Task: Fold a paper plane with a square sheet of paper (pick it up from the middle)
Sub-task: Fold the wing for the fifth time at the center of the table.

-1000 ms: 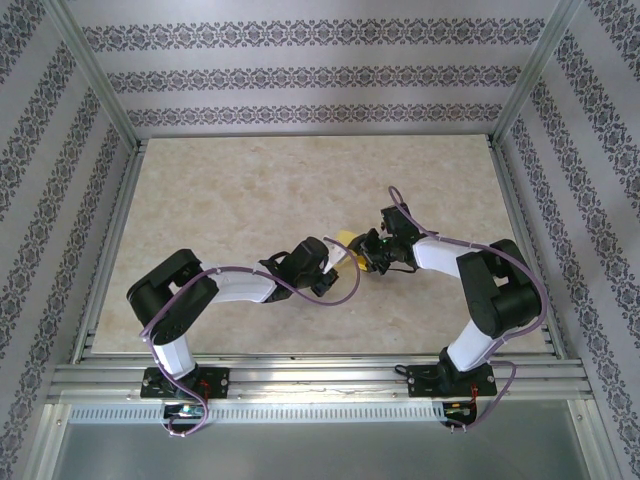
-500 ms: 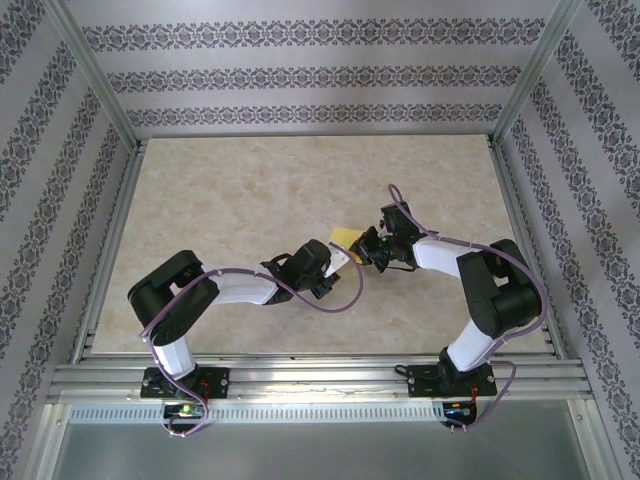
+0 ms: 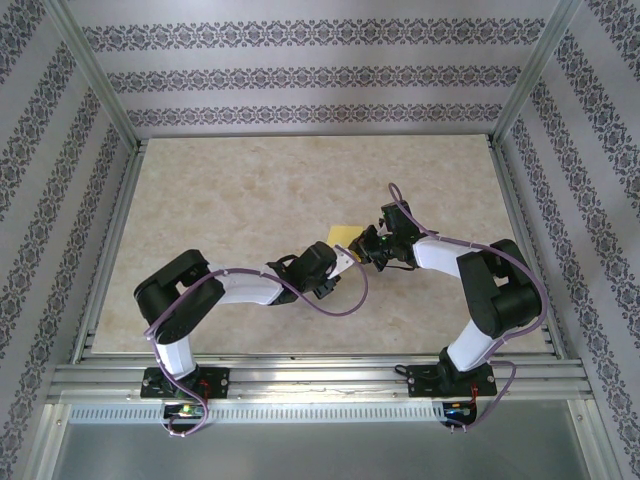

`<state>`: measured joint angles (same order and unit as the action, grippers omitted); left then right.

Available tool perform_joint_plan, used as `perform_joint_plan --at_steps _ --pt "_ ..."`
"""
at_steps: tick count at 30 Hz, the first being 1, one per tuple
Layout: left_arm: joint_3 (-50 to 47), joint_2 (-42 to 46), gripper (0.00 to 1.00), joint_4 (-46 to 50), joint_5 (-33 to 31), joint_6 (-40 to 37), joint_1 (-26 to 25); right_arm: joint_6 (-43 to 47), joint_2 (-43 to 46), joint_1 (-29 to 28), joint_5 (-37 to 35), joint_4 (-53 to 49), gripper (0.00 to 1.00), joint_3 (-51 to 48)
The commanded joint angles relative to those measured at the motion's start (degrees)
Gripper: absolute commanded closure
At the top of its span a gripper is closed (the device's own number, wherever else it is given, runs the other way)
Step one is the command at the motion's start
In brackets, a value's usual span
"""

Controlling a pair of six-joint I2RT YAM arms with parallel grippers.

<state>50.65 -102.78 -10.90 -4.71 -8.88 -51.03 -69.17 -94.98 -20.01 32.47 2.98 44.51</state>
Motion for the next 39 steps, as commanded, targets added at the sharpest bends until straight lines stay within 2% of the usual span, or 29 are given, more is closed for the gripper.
perform_joint_plan --at_steps 1,6,17,18,19,21,23,26,29,35,39 --pt "1.60 -1.18 0.76 2.13 -2.12 -1.40 -0.96 -0.97 0.96 0.06 0.78 0.79 0.96 -0.73" --pt "1.53 -0.86 0.79 1.86 -3.76 -1.15 -1.05 -0.97 1.20 0.06 0.58 0.62 0.96 -0.92" --pt "0.50 0.02 0.97 1.05 -3.46 0.76 -1.09 -0.79 1.19 0.06 0.79 0.71 0.94 -0.92" --pt "0.42 0.04 0.98 1.04 -3.51 0.88 -1.05 -0.79 1.20 0.06 0.75 0.79 0.92 -0.92" --pt "0.41 0.13 0.99 0.97 -3.46 1.05 -1.09 -0.79 1.33 0.08 0.75 0.80 0.85 -0.92" --pt "0.21 0.32 1.00 1.11 -3.17 1.45 -1.11 -0.66 1.78 0.17 0.84 1.10 0.84 -0.92" --pt "0.10 0.67 1.00 1.08 -3.27 2.55 -1.04 -0.31 2.85 0.47 0.18 1.07 0.68 -1.01" --pt "-1.18 1.66 1.00 -1.13 -2.66 4.63 -0.94 1.61 5.42 1.18 -1.63 -0.60 0.62 -1.05" --pt "-2.62 2.71 1.00 -3.49 0.67 8.15 -0.11 4.33 9.41 1.85 -5.80 -2.54 0.54 -2.46" --pt "-4.96 3.38 1.00 -8.96 10.77 16.43 2.71 8.39 18.38 2.82 -15.62 -3.97 0.49 -7.96" --pt "-5.34 3.07 1.00 -11.23 17.97 21.63 4.67 8.91 21.68 3.53 -16.04 -2.27 0.49 -11.11"
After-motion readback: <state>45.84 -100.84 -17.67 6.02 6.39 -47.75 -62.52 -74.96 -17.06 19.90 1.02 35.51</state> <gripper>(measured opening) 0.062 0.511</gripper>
